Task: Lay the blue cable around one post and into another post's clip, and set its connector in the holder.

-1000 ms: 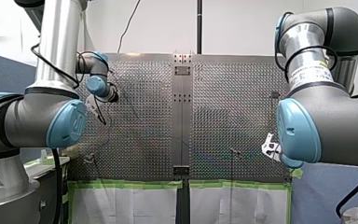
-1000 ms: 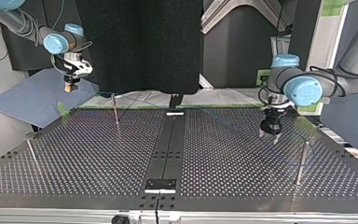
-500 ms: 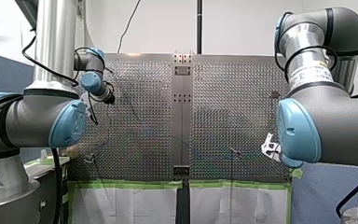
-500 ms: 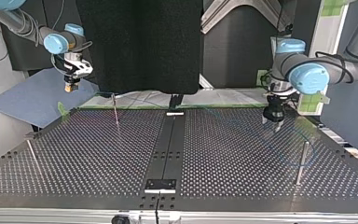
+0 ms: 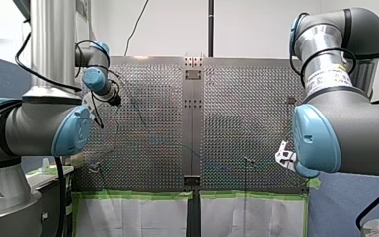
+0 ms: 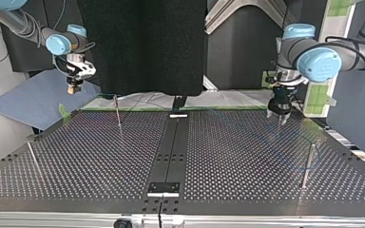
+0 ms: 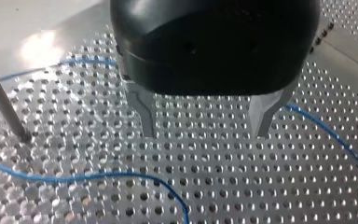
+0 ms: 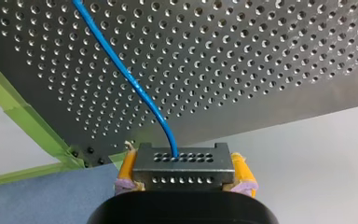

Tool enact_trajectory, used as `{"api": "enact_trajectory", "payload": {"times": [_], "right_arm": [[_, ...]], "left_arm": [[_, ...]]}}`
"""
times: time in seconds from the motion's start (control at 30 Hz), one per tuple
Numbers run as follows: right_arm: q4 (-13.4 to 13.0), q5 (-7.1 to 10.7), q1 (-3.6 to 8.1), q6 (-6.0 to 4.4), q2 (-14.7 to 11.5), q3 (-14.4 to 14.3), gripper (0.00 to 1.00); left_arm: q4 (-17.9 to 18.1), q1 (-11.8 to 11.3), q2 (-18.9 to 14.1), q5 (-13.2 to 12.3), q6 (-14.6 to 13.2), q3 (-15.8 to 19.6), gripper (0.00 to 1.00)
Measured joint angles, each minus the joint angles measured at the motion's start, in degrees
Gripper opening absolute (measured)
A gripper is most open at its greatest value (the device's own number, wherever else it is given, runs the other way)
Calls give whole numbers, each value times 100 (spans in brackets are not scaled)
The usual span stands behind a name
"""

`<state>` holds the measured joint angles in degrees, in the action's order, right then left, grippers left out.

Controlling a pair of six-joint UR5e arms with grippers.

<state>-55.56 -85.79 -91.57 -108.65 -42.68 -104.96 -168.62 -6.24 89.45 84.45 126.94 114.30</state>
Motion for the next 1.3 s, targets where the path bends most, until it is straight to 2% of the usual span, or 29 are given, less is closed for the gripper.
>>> {"api": "enact_trajectory", "payload": {"times": [0.2,0.5,0.9,1.07,1.3], "right_arm": [[1,0,-19,-1,0,0,2],[5,0,-24,-12,0,3,2],[-6,14,-32,-32,0,5,2],[-8,17,-32,-29,0,6,2],[-15,21,-39,-34,0,5,2]], "left_arm": [[-291,5,-290,10,-229,80,100],[-734,-140,-734,405,-668,264,100],[-1304,-240,-1302,973,-1224,-158,100],[-1513,-262,-1510,1087,-1160,-366,100],[-1749,-291,-1741,855,-879,-665,100]]}}
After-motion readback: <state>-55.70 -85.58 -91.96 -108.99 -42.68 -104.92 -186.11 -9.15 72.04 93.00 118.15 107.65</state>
